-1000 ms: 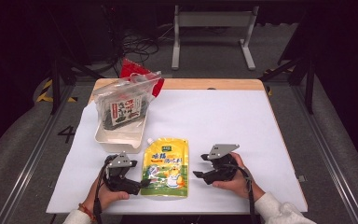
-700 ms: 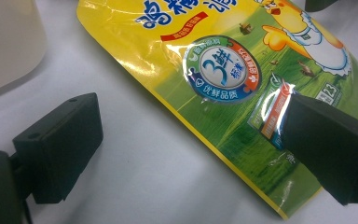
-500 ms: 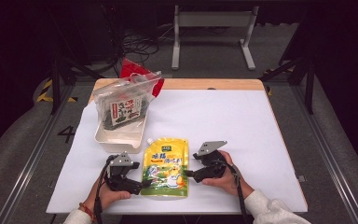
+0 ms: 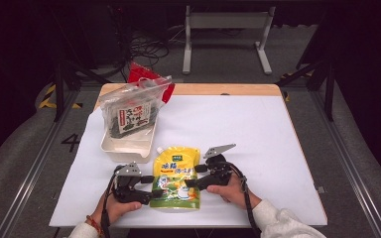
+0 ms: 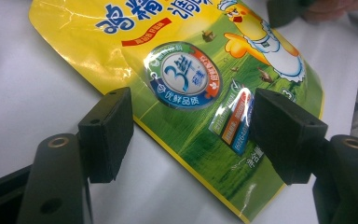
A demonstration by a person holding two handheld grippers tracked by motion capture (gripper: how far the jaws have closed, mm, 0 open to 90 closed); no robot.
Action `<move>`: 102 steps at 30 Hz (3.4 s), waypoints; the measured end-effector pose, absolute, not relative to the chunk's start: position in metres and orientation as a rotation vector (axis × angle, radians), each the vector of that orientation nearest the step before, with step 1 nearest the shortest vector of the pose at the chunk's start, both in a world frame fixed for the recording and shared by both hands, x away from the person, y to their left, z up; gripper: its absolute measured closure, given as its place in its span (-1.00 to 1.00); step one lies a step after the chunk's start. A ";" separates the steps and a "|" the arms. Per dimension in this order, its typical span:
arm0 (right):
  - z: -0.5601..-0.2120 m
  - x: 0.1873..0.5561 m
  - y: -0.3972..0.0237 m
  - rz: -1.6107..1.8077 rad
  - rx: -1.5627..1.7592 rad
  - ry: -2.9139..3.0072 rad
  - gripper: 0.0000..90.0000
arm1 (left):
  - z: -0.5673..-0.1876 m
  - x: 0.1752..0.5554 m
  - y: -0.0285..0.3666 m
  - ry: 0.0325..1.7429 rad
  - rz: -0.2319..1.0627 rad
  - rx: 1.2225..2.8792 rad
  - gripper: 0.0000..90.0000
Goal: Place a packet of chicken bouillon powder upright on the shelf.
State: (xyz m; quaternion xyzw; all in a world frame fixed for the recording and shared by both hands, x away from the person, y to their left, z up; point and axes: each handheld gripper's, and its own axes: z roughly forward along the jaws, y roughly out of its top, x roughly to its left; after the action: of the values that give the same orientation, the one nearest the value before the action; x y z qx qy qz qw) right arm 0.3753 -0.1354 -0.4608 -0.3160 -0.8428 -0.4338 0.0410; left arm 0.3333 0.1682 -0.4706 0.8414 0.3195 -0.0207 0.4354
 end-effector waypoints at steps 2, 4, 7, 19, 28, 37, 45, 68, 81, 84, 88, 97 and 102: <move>-0.460 0.374 -0.134 -1.323 -0.992 -2.584 -0.36 | -0.471 0.333 0.168 0.795 -0.052 2.093 -0.30; -0.460 0.375 -0.136 -1.326 -1.006 -2.570 -0.25 | -0.471 0.333 0.168 0.796 -0.050 2.094 -0.30; -0.459 0.376 -0.137 -1.307 -1.031 -2.611 0.02 | -0.471 0.334 0.168 0.793 -0.055 2.090 -0.30; -0.458 0.377 -0.133 -1.310 -1.145 -2.735 -0.56 | -0.467 0.326 0.177 0.821 -0.065 2.121 -0.22; -0.465 0.389 -0.138 -1.417 -1.251 -2.372 -0.35 | -0.471 0.328 0.176 0.808 -0.122 2.089 0.11; -0.467 0.385 -0.128 -1.326 -1.153 -2.384 0.41 | -0.471 0.329 0.176 0.793 -0.123 2.095 0.14; -0.462 0.376 -0.127 -1.383 -1.072 -2.445 0.74 | -0.467 0.326 0.177 0.789 -0.048 2.088 0.03; -0.448 0.351 -0.141 -1.614 -0.801 -2.606 0.83 | -0.468 0.343 0.159 0.799 -0.111 2.029 -0.69; -0.435 0.338 -0.146 -1.741 -0.577 -2.663 0.81 | -0.439 0.348 0.140 0.656 -0.042 1.948 0.05; -0.430 0.336 -0.147 -1.748 -0.543 -2.692 0.75 | -0.435 0.348 0.144 0.627 -0.036 1.910 0.33; -0.426 0.334 -0.147 -1.749 -0.539 -2.722 0.69 | -0.429 0.345 0.145 0.577 -0.018 1.902 0.65; -0.417 0.326 -0.149 -1.763 -0.537 -2.744 0.38 | -0.412 0.328 0.142 0.435 0.108 1.917 0.89; -0.416 0.325 -0.154 -1.738 -0.567 -2.756 0.11 | -0.408 0.326 0.147 0.413 0.145 1.906 0.90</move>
State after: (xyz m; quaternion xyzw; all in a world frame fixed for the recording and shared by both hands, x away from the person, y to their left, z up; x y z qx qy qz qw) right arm 0.3251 -0.1536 -0.4160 -0.1707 -0.8305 -0.5236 -0.0829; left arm 0.3264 0.1475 -0.4075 0.8082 0.1751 0.0614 0.5589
